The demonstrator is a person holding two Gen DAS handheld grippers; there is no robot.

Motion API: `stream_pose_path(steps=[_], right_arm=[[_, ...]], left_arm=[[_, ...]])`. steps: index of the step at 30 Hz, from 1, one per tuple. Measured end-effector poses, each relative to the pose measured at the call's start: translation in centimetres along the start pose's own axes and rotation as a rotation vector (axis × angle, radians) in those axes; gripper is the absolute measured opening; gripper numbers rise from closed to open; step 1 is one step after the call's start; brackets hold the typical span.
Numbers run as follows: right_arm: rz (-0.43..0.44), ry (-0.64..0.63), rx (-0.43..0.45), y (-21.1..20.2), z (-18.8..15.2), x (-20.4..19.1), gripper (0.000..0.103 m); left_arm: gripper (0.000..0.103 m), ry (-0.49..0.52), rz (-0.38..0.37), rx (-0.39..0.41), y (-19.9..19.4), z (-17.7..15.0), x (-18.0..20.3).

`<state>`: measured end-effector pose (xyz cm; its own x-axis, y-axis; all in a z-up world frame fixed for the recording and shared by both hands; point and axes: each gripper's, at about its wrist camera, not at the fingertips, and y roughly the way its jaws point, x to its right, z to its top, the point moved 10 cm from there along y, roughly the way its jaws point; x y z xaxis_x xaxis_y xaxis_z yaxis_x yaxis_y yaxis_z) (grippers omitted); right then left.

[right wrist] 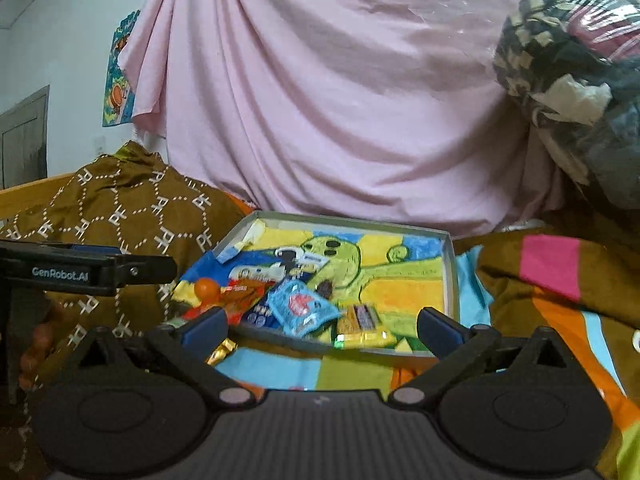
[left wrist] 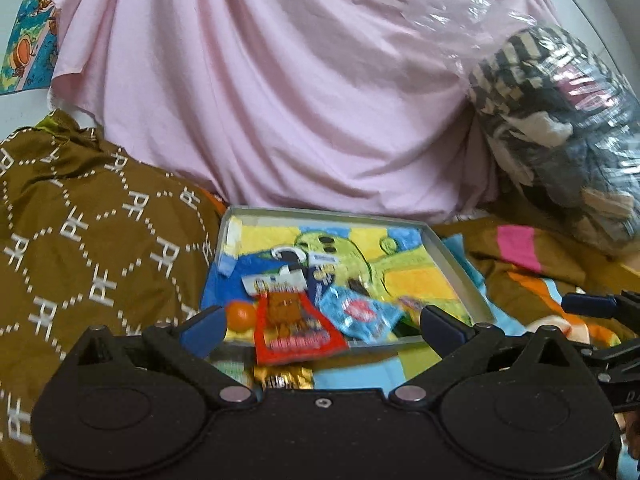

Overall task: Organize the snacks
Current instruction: 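Move both tools back over the remaining snack pile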

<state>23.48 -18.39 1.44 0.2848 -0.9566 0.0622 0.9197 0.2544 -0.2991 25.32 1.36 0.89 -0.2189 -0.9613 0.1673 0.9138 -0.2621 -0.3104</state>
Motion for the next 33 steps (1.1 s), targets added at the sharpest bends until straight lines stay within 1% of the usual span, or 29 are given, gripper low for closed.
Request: stream_pose_path(steps=[2, 8, 12, 17, 21, 33], right_arm=[[-0.006, -0.002, -0.013, -0.8, -0.8, -0.1, 0.103], [-0.023, 0.029, -0.094, -2.2, -3.9, -0.1, 0.103], [-0.042, 0.036, -0.168, -2.5, -6.1, -0.2, 0.103], [-0.051, 0.012, -0.224, -2.6, -8.0, -0.7, 0.103], [-0.042, 0.017, -0.262, -2.4, -9.1, -1.0, 0.103], [-0.036, 0.046, -0.362, -1.1, -11.3, -1.4, 0.103]], left_arm=[[0.102, 0.01, -0.002, -0.02, -0.9, -1.0, 0.3], [0.102, 0.029, -0.011, -0.087, -2.6, -3.6, 1.2], [0.102, 0.049, 0.012, -0.17, -2.8, -6.1, 1.7], [0.102, 0.114, 0.031, -0.23, -2.9, -8.7, 2.2], [0.102, 0.141, 0.033, -0.251, -2.9, -9.6, 2.4], [0.102, 0.153, 0.079, -0.316, -1.6, -11.3, 1.0]])
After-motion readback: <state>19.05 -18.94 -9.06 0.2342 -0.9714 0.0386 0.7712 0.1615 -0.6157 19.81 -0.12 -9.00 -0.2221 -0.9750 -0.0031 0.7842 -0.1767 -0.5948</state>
